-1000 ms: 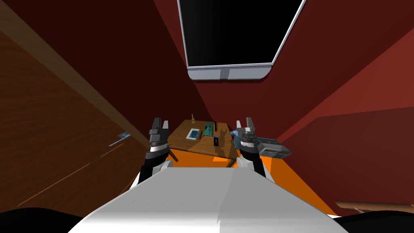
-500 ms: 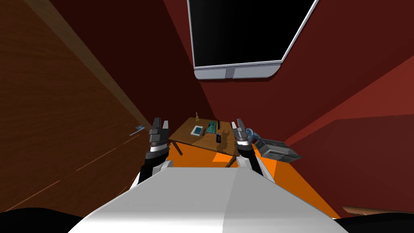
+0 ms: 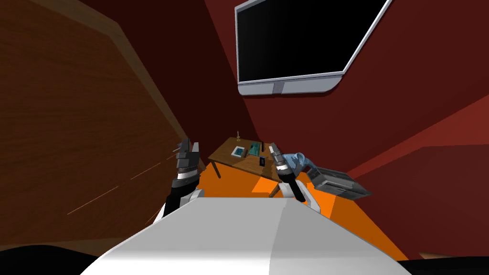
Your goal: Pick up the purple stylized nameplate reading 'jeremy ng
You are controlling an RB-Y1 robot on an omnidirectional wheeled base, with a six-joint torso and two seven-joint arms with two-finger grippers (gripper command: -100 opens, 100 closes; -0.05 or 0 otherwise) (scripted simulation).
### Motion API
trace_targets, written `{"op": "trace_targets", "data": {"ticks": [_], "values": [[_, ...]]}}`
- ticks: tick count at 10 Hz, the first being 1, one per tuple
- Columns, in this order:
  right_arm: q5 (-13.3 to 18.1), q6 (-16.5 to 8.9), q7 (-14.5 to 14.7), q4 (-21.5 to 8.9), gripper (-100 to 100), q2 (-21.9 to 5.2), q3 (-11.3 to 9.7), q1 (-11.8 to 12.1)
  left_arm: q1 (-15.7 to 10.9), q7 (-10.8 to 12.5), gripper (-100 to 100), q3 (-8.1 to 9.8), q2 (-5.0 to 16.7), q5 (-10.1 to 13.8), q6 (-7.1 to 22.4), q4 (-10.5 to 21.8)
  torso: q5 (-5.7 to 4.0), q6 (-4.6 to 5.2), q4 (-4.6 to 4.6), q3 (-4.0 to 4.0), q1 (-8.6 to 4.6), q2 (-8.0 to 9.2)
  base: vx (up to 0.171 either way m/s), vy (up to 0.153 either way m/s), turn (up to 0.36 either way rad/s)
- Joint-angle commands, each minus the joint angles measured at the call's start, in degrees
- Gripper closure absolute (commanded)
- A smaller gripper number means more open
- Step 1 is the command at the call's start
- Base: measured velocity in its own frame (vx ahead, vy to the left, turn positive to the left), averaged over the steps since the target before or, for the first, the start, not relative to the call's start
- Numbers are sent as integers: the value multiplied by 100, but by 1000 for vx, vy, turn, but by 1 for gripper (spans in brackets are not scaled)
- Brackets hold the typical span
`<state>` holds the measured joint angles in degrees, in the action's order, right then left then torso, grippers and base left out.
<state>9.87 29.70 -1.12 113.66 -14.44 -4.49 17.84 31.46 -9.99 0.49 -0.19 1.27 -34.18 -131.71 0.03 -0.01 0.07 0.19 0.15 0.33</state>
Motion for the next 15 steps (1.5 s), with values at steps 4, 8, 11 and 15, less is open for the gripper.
{"op": "trace_targets", "data": {"ticks": [4,8,11,15], "values": [[391,-140,260,-667,-100,-322,-175,-323,1,0,0,1,0,0,0,0,-2,4,-1,-4,-13,-8,-70,33,135],[689,-258,462,-1288,-100,-599,-302,-589,0,0,0,0,0,0,0,0,1,0,-1,-4,7,-7,-66,55,151],[993,-393,686,-1773,-100,-878,-442,-862,2,0,0,1,1,0,0,0,-2,6,-2,-7,-15,-15,-42,37,158],[1145,-466,805,-2261,-100,-1019,-517,-999,2,0,0,1,1,0,0,0,-2,6,-4,-12,-13,-23,-21,34,80]]}}
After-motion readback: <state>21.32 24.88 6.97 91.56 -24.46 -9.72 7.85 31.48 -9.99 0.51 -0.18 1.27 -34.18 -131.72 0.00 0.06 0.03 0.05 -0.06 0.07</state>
